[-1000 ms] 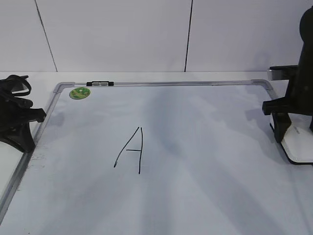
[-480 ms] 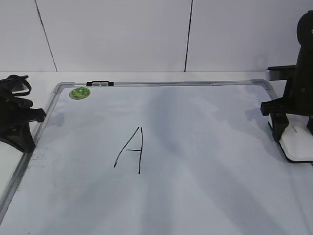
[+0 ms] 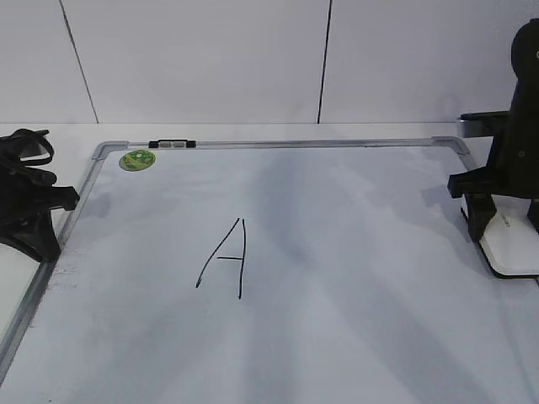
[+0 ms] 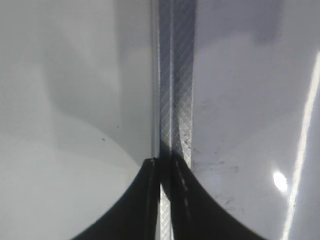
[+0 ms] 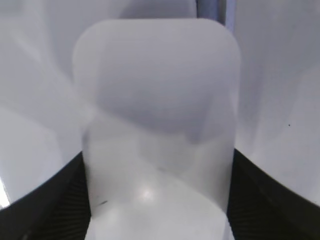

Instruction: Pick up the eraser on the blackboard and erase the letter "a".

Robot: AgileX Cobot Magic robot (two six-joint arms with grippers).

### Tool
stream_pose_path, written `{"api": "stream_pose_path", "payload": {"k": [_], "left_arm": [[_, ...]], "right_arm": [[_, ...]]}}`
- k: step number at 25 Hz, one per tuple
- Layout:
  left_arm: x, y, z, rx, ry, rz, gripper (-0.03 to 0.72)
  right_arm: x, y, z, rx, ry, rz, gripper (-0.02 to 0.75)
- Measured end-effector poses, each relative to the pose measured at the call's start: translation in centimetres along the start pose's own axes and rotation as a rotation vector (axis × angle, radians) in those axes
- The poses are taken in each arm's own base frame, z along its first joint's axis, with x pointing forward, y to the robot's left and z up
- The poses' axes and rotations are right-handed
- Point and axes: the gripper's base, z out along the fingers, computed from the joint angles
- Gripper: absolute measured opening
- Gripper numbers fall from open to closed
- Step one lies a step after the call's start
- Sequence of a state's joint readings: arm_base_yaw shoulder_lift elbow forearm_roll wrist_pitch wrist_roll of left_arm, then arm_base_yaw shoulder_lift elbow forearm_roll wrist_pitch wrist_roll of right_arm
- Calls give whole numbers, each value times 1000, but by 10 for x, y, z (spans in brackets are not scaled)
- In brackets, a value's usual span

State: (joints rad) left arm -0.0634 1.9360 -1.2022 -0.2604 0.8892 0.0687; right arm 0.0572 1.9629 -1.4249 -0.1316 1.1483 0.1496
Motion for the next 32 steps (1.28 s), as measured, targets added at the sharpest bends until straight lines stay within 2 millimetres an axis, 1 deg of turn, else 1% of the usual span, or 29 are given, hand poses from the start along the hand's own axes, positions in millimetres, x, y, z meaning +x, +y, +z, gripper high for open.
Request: {"api": "stream_pose_path", "payload": {"k": [15,20,23,26,29,32], "left_arm": [[0,0,0,0,0,4,61],[0,0,-1,-3,-4,10,112],[0,1,-1,-8,-4,14,151],[-1,0,-1,-8,-4,17,181],[-3,-3,-4,-5,-12,22,200],[-7,-5,-13,0,-38,28,216]], "right_arm": [[-1,1,0,-6,-7,2,570],[-1,1,2,-10,0,3,570],[-2,3,9,-17,20,5,570],[-2,3,10,-17,22,5,570],[-3,3,10,-18,24,6,570],[-3,3,11,-17,25,5,570]]}}
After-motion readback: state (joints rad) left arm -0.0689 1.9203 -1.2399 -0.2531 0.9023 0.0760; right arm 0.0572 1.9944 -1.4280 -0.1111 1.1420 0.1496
